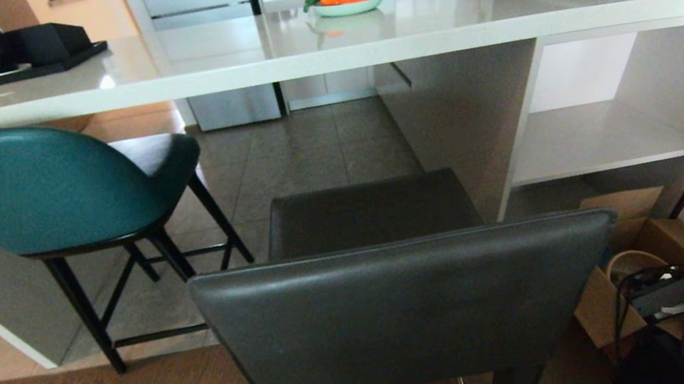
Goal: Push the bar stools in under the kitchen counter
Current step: Pull the blue chair out from under the dining table
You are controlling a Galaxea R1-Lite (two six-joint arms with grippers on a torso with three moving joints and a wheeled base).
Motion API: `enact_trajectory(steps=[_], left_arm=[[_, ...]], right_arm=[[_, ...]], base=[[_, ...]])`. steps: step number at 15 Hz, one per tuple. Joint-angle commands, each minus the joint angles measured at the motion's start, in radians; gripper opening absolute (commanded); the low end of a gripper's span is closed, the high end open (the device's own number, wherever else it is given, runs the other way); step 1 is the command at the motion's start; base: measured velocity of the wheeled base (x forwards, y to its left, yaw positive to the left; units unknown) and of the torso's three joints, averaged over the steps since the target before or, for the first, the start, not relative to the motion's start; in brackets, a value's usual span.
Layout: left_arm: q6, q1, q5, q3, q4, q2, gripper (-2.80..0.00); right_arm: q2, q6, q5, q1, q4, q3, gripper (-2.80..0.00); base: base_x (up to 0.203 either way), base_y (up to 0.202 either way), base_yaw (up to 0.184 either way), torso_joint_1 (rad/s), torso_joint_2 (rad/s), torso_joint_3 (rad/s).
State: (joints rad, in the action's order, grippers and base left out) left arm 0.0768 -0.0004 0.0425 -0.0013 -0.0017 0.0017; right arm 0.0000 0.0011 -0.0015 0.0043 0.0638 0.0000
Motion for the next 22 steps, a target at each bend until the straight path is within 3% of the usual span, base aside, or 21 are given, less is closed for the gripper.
enact_trajectory(steps=[1,7,15,16,22], left_arm=[[0.001,0.0,0.0,0.0,0.0,0.001,0.0],[0.025,0.0,0.006,0.0,0.002,0.003,0.0],[0.011,-0.001,0.0,0.001,-0.003,0.001,0.0],[0.012,-0.001,0.0,0.001,-0.003,0.001,0.0],[0.011,-0.001,-0.001,0.001,-0.004,0.001,0.0]], right_arm=[[0.001,0.002,0.0,0.0,0.001,0.022,0.0],[0.0,-0.003,0.001,0.0,-0.009,0.02,0.0],[0.0,-0.003,0.001,0.0,0.002,0.023,0.0],[0.0,-0.001,0.001,0.0,0.005,0.023,-2.8],[0.0,-0.01,0.003,0.002,0.005,0.023,-2.8]], base=[[0.0,0.0,0.0,0.0,0.0,0.0],[0.0,0.0,0.0,0.0,0.0,0.0],[0.0,0.0,0.0,0.0,0.0,0.0],[0.0,0.0,0.0,0.0,0.0,0.0],[0.0,0.0,0.0,0.0,0.0,0.0]])
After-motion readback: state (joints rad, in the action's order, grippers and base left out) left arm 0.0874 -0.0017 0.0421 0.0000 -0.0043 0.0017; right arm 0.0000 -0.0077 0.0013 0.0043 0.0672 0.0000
